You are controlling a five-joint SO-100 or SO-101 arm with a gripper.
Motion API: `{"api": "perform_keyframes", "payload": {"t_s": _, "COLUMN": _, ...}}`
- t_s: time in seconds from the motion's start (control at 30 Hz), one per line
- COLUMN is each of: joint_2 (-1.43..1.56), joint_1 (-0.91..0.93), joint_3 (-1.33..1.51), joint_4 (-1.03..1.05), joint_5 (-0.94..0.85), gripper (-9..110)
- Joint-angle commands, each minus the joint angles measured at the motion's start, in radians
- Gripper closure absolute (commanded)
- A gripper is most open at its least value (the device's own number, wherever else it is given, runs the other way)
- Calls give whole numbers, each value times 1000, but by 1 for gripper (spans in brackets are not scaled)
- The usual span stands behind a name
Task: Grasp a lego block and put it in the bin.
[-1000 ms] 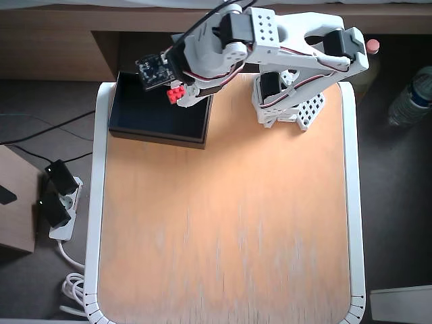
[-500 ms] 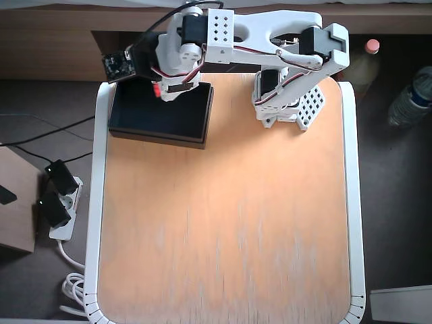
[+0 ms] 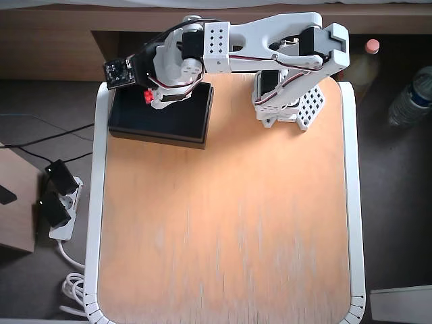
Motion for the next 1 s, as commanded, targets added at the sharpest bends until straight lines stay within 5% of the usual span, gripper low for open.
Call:
{"api": "perform_keyframes", "payload": {"t_s": 0.0, "joint_2": 8, "joint_1": 0, "joint_3": 23, "joint_4": -80, "joint_5": -11, "gripper": 101}}
{"api": "perform_keyframes", "payload": {"t_s": 0.3, "joint_2": 9, "joint_1": -17, "joint_3": 61, "joint_4": -112, "joint_5": -14, "gripper": 101}}
{"api": "perform_keyframes", "payload": {"t_s": 0.63, "joint_2": 60, "joint_1": 0, "joint_3": 58, "joint_4": -110, "joint_5": 34, "gripper": 79}}
{"api": "perform_keyframes", "payload": {"t_s": 0.97, "joint_2": 255, "joint_1": -58, "joint_3": 57, "joint_4": -77, "joint_5": -11, "gripper": 81}}
